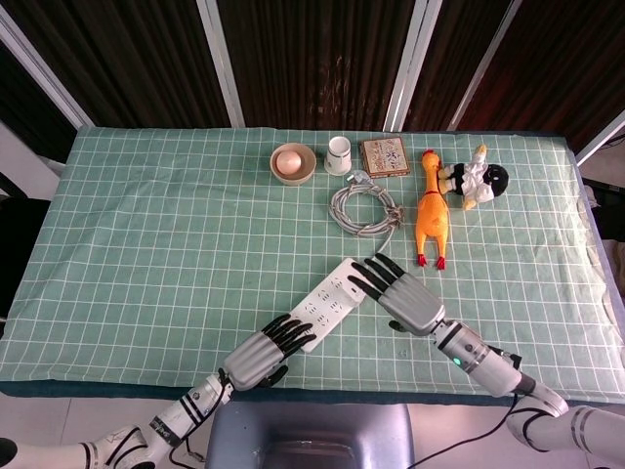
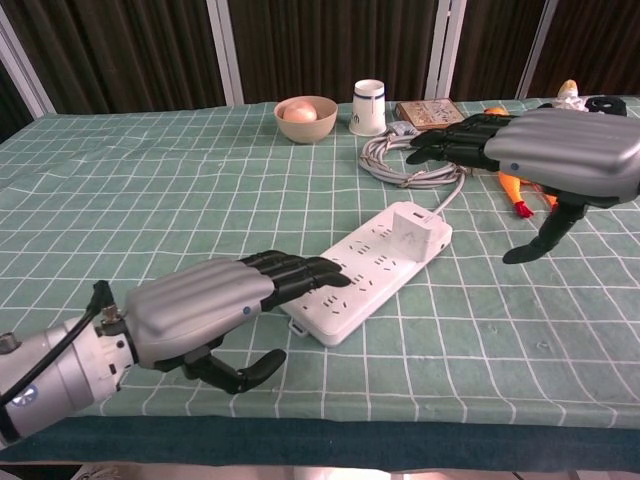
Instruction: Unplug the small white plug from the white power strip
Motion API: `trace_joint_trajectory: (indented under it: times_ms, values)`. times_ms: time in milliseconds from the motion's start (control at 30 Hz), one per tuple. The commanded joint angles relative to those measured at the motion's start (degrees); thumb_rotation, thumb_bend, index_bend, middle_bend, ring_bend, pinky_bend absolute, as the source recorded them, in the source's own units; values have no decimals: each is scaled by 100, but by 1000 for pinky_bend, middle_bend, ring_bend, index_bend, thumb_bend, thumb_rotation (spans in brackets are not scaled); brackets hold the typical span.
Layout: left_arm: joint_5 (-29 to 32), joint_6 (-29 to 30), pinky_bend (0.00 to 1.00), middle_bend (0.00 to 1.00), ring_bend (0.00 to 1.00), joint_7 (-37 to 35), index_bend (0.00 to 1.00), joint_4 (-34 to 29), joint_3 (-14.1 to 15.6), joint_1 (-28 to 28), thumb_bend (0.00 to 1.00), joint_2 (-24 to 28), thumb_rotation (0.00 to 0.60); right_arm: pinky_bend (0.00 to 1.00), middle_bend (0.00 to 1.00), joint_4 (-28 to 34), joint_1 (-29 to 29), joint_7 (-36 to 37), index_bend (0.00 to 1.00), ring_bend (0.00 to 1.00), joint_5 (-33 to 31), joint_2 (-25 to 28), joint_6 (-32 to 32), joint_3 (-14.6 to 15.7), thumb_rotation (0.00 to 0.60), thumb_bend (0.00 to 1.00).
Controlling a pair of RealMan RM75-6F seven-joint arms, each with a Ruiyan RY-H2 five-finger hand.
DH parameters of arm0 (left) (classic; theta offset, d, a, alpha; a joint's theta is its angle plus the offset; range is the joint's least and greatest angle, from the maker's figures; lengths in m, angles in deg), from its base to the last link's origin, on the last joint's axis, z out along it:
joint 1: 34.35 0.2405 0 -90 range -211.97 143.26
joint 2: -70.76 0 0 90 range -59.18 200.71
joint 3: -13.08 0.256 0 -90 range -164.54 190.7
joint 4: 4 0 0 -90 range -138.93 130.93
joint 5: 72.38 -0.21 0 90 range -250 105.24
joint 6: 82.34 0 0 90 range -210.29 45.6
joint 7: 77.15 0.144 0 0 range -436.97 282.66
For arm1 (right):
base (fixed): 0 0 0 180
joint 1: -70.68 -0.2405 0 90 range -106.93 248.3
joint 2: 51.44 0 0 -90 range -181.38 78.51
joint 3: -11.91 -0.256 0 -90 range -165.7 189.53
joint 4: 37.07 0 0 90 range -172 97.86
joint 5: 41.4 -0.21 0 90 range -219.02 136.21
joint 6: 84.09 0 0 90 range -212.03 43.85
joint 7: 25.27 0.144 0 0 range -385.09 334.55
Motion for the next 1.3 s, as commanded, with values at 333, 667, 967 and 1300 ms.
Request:
trace_joint_trajectory:
  times_ms: [333, 667, 967, 1300]
  values:
    - [211, -46, 0, 0, 0, -82, 0, 477, 58, -272, 532, -365, 600, 0, 0, -427, -440, -527, 0, 0, -367, -628, -442, 16, 600, 163]
    - [470, -183, 0, 0, 0, 182, 0, 444, 109, -361, 532, -392, 600, 2, 43, -916, -724, -808, 38, 0, -747, -1213, -731, -16, 600, 190]
    - [552, -138, 0, 0, 0, 294, 0, 341, 155, -405, 533, -342, 600, 34, 130, -1079, -772, -874, 145, 0, -858, -1350, -555, 11, 600, 259]
    - [688, -180, 0, 0, 0, 394, 0, 261, 160, -473, 534, -286, 600, 75, 248, -1204, -855, -1163, 303, 14, -1111, -1461, -578, -14, 600, 374]
